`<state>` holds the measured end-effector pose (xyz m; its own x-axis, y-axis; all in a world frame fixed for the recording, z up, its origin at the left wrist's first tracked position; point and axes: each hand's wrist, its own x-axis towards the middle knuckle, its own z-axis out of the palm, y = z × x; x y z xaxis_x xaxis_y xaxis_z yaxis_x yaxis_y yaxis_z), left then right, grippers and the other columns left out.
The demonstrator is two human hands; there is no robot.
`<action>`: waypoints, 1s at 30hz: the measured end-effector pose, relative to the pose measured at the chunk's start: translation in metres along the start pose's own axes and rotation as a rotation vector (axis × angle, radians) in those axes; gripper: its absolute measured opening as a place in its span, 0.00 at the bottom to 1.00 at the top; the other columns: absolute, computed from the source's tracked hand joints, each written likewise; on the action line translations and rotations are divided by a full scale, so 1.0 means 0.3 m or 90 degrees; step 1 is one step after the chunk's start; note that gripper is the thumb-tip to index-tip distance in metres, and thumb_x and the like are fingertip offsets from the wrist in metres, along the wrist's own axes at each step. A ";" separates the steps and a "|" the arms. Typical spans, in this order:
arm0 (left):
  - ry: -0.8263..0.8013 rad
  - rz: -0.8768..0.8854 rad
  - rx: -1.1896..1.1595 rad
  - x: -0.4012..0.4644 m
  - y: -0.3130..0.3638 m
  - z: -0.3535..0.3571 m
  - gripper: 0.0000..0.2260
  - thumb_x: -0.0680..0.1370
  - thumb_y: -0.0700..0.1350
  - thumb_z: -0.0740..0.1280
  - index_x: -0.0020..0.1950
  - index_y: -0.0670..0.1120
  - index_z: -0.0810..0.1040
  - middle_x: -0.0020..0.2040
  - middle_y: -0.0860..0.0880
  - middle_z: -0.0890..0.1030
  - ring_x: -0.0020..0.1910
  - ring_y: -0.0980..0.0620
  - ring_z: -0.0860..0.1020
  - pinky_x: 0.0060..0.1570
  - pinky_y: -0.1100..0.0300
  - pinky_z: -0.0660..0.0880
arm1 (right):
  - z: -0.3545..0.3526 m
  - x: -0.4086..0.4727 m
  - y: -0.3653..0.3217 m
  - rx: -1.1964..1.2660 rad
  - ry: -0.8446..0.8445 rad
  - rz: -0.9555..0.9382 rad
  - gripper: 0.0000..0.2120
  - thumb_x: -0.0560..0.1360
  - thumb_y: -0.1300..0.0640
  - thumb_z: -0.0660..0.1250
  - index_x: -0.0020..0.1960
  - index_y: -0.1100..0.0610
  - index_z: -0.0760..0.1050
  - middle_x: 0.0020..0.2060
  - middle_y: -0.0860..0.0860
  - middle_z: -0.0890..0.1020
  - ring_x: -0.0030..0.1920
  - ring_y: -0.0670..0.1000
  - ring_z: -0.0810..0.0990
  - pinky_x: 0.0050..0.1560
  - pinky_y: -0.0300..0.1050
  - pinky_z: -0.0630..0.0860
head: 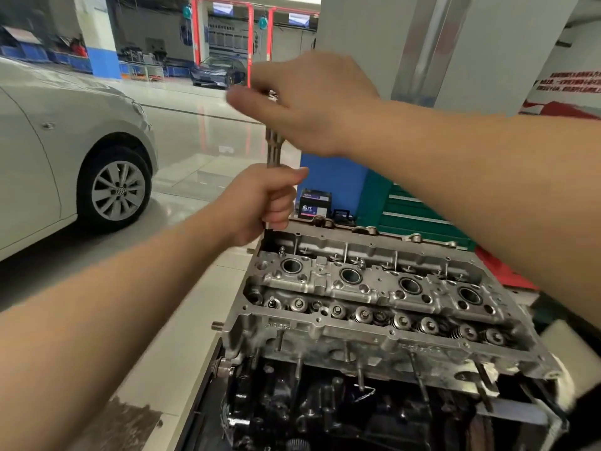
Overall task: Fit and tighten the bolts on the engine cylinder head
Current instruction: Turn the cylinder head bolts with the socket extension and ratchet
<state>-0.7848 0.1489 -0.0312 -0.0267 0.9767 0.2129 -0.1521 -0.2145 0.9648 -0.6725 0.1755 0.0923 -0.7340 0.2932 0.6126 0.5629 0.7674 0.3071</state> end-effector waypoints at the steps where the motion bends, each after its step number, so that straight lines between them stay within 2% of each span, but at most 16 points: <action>1: -0.107 -0.031 -0.005 -0.001 0.015 -0.020 0.22 0.81 0.45 0.65 0.28 0.51 0.63 0.24 0.51 0.55 0.24 0.51 0.52 0.28 0.59 0.53 | 0.000 -0.016 0.033 0.104 -0.035 -0.001 0.24 0.83 0.34 0.48 0.48 0.51 0.71 0.31 0.46 0.71 0.33 0.50 0.69 0.37 0.47 0.60; 2: -0.146 -0.052 -0.003 -0.002 0.028 -0.028 0.22 0.81 0.45 0.64 0.27 0.50 0.63 0.23 0.51 0.56 0.25 0.50 0.52 0.28 0.58 0.54 | 0.006 -0.027 0.057 0.203 -0.070 0.018 0.21 0.85 0.37 0.50 0.50 0.52 0.71 0.34 0.47 0.73 0.36 0.49 0.70 0.39 0.47 0.62; 4: -0.058 -0.049 0.046 0.011 0.036 -0.020 0.20 0.80 0.45 0.66 0.29 0.48 0.64 0.23 0.49 0.60 0.24 0.49 0.56 0.28 0.59 0.59 | 0.023 -0.029 0.072 0.273 -0.101 0.062 0.21 0.85 0.39 0.52 0.55 0.55 0.72 0.40 0.49 0.77 0.40 0.50 0.73 0.41 0.47 0.66; 6: 0.132 0.024 0.140 0.014 0.021 0.018 0.16 0.78 0.43 0.69 0.33 0.45 0.69 0.25 0.46 0.68 0.23 0.48 0.66 0.27 0.60 0.66 | 0.035 0.002 0.050 0.148 -0.093 0.079 0.23 0.85 0.37 0.51 0.58 0.55 0.73 0.41 0.50 0.77 0.44 0.55 0.75 0.40 0.48 0.67; 8: 0.300 0.081 0.157 0.013 -0.013 0.074 0.11 0.74 0.46 0.70 0.35 0.47 0.70 0.28 0.47 0.71 0.27 0.47 0.69 0.31 0.57 0.66 | 0.040 0.041 0.020 -0.089 -0.072 0.108 0.24 0.84 0.36 0.49 0.48 0.54 0.71 0.37 0.50 0.71 0.40 0.58 0.73 0.37 0.48 0.64; 11: 0.372 0.102 0.151 0.007 -0.036 0.101 0.15 0.70 0.46 0.68 0.32 0.50 0.61 0.27 0.50 0.63 0.29 0.48 0.61 0.31 0.56 0.59 | 0.032 0.062 -0.060 -0.262 -0.025 0.073 0.27 0.83 0.36 0.49 0.34 0.53 0.62 0.31 0.50 0.67 0.29 0.53 0.66 0.30 0.47 0.58; 13: 0.265 0.054 0.108 0.008 -0.010 0.040 0.18 0.73 0.41 0.67 0.28 0.51 0.61 0.22 0.52 0.61 0.21 0.49 0.59 0.24 0.61 0.58 | 0.033 0.057 -0.060 -0.219 0.031 0.008 0.28 0.81 0.33 0.48 0.34 0.51 0.65 0.28 0.48 0.68 0.28 0.49 0.64 0.30 0.45 0.53; 15: -0.019 -0.004 -0.014 0.000 0.022 -0.019 0.21 0.77 0.38 0.65 0.28 0.52 0.61 0.23 0.52 0.58 0.22 0.50 0.56 0.26 0.61 0.57 | 0.026 0.040 0.009 -0.043 -0.032 -0.047 0.26 0.81 0.31 0.48 0.45 0.50 0.73 0.31 0.46 0.73 0.30 0.46 0.69 0.31 0.45 0.57; 16: -0.083 -0.016 -0.031 -0.003 0.031 -0.032 0.22 0.79 0.38 0.64 0.28 0.52 0.61 0.24 0.52 0.57 0.23 0.51 0.55 0.27 0.60 0.58 | 0.014 0.031 0.047 0.072 -0.091 -0.058 0.24 0.82 0.32 0.50 0.53 0.49 0.74 0.35 0.46 0.77 0.34 0.44 0.72 0.34 0.44 0.61; 18: -0.015 -0.012 0.001 0.001 0.029 -0.011 0.22 0.81 0.39 0.65 0.29 0.50 0.62 0.26 0.50 0.59 0.23 0.50 0.57 0.27 0.60 0.61 | 0.000 0.016 0.096 0.219 -0.194 -0.029 0.19 0.84 0.35 0.53 0.62 0.48 0.71 0.45 0.44 0.81 0.43 0.43 0.77 0.41 0.43 0.67; 20: 0.152 0.026 0.100 0.002 0.024 0.030 0.16 0.80 0.42 0.69 0.34 0.46 0.68 0.27 0.46 0.66 0.24 0.48 0.64 0.30 0.58 0.64 | -0.001 0.021 0.089 0.215 -0.207 -0.010 0.18 0.84 0.36 0.53 0.61 0.49 0.70 0.46 0.44 0.80 0.43 0.42 0.76 0.40 0.43 0.67; 22: 0.318 0.078 0.163 -0.005 0.011 0.063 0.12 0.76 0.48 0.71 0.41 0.42 0.72 0.33 0.44 0.72 0.31 0.47 0.70 0.35 0.52 0.67 | 0.007 0.048 0.034 0.033 -0.166 -0.001 0.20 0.84 0.34 0.50 0.53 0.49 0.68 0.39 0.45 0.76 0.37 0.44 0.72 0.34 0.45 0.62; 24: 0.369 0.108 0.112 -0.015 -0.006 0.092 0.16 0.72 0.50 0.70 0.43 0.38 0.71 0.36 0.44 0.69 0.35 0.45 0.66 0.38 0.48 0.62 | 0.017 0.079 -0.028 -0.229 -0.106 0.017 0.24 0.84 0.36 0.48 0.43 0.53 0.67 0.34 0.48 0.70 0.32 0.50 0.68 0.31 0.46 0.60; 26: 0.368 0.136 0.086 -0.018 -0.007 0.115 0.15 0.70 0.48 0.68 0.39 0.39 0.66 0.34 0.45 0.63 0.36 0.46 0.60 0.38 0.49 0.57 | 0.019 0.084 -0.080 -0.351 -0.061 0.011 0.25 0.84 0.40 0.50 0.36 0.54 0.65 0.32 0.51 0.70 0.30 0.53 0.67 0.30 0.46 0.62; 28: 0.320 0.106 0.072 -0.012 0.014 0.078 0.13 0.68 0.45 0.67 0.33 0.46 0.61 0.29 0.47 0.59 0.30 0.47 0.56 0.32 0.56 0.55 | 0.010 0.074 -0.075 -0.316 -0.002 -0.020 0.27 0.83 0.36 0.50 0.34 0.54 0.65 0.29 0.50 0.69 0.28 0.52 0.66 0.30 0.45 0.58; 30: 0.068 0.031 0.018 -0.007 0.043 0.015 0.16 0.72 0.42 0.67 0.30 0.50 0.62 0.24 0.51 0.58 0.23 0.50 0.55 0.27 0.60 0.57 | 0.003 0.041 -0.015 -0.185 -0.015 -0.057 0.28 0.81 0.32 0.49 0.40 0.53 0.69 0.28 0.47 0.69 0.28 0.48 0.65 0.31 0.44 0.54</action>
<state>-0.7823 0.1439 -0.0184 -0.1393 0.9599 0.2432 -0.1209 -0.2603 0.9579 -0.6843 0.1763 0.0979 -0.7925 0.2467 0.5577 0.5777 0.5968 0.5569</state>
